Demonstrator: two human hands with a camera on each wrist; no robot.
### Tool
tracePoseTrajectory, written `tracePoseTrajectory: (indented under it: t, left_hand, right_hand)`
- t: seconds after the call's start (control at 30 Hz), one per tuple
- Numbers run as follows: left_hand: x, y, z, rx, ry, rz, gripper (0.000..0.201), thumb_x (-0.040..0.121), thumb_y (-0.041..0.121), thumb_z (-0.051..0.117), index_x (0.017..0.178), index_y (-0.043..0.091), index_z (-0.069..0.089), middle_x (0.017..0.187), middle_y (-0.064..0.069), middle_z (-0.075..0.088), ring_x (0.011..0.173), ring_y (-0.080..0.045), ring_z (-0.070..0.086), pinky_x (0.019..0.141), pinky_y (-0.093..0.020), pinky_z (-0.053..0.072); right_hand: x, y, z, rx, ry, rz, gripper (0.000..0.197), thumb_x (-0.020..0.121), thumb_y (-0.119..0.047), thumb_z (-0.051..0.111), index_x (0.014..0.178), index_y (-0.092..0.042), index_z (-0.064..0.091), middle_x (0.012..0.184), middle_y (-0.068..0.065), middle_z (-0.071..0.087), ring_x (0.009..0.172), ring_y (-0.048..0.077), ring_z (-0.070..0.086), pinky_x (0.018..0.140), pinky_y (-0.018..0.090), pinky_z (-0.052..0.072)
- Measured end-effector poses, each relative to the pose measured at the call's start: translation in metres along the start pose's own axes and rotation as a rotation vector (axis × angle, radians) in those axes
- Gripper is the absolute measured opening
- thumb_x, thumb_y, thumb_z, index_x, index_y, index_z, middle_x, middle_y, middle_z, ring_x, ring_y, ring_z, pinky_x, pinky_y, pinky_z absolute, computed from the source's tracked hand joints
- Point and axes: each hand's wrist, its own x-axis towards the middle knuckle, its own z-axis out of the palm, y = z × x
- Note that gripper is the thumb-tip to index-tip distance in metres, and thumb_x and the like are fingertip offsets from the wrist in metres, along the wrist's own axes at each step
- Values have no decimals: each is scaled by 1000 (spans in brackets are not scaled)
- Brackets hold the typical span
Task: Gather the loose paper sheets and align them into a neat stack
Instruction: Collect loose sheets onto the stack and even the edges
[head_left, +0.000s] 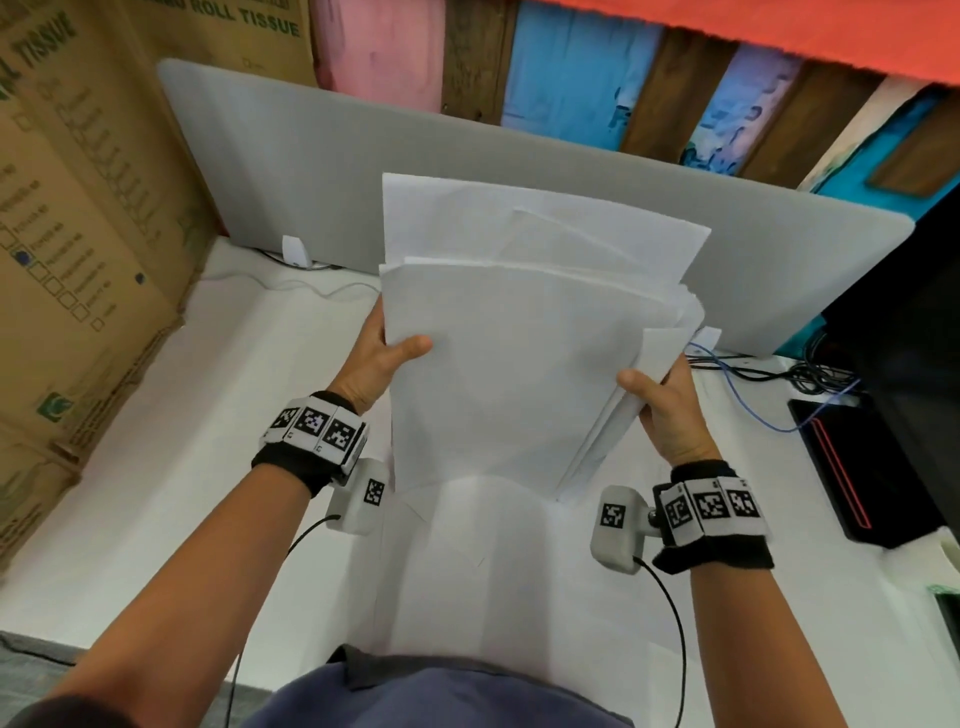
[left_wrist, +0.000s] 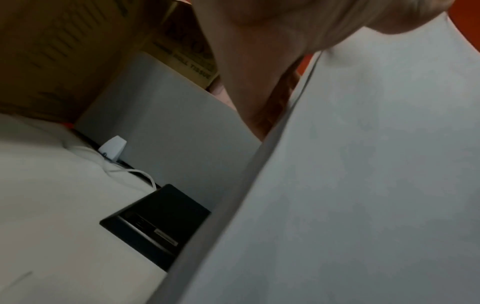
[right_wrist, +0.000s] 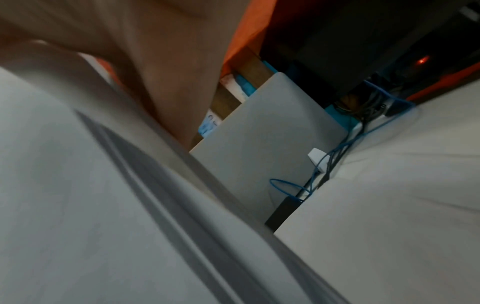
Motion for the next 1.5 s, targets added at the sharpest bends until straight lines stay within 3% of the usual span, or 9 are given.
tracePoseTrajectory:
  t: [0.13,0.27,0.43,0.6,0.8,0.9,1.07,1.3,1.5]
  left_hand:
    - [5,-7,4,74,75,6,90,50,40,77,127,5,47,110,3,62,99,-4,62,78,-17,50]
    - [5,-19,8,41,132,-18,82,50,36,79,121,4,54,106,2,66,96,-9,66,78,-20,52]
    - [1,-12,10,34,51,-30,70,47,37,80,110,17,57,98,9,68,93,-2,65,78,-17,50]
    - [5,4,16,10,21,0,80,36,59,85,101,22,58,89,14,72,89,-1,66,74,-15,51]
    - [8,-6,15,68,85,-27,71,58,20,83,120,5,52,104,3,64,91,-1,65,76,-18,50]
    - [1,-12,30,66,180,-51,45,74,0,72,115,6,56,100,3,64,82,5,65,74,-14,50]
    - [-3,18,55,-47,391,129,29,78,2,70,105,9,61,96,1,67,88,-9,66,81,-24,54]
    - [-9,23,35,-8,232,103,52,64,23,80,110,17,57,104,3,66,93,-8,66,75,-21,53]
    - [-8,36,33,-15,138,118,64,58,36,73,113,17,50,106,0,63,93,-7,65,76,-22,52]
  right_hand:
    - [-4,10,-5,-125,-65,41,108,43,-42,87,136,-15,38,131,6,55,122,18,53,104,36,42]
    - [-11,29,-9,-112,11,76,67,55,-22,85,116,-20,56,109,-3,67,101,3,64,92,33,47]
    - [-7,24,-15,90,53,83,85,29,-59,88,101,-24,58,90,-15,73,90,3,67,82,22,54]
    - [5,-4,3,40,-20,-8,88,36,-62,85,107,-23,52,93,-18,71,94,2,64,86,22,51]
    - [3,6,6,-95,0,42,49,60,0,80,97,-23,59,91,-12,69,83,-2,67,74,16,52]
    - [-3,24,19,-75,109,116,29,75,2,71,93,-18,62,90,-6,67,82,7,67,75,20,53]
    - [-1,0,38,32,268,19,21,82,-5,68,88,-22,55,87,-10,63,75,-3,63,72,11,51]
    - [-2,-6,15,16,159,-32,36,74,5,69,94,-24,59,86,-13,70,78,-2,67,67,14,51]
    - [1,-15,10,17,54,-28,51,52,-13,84,95,-24,59,83,-16,72,82,2,67,73,21,53]
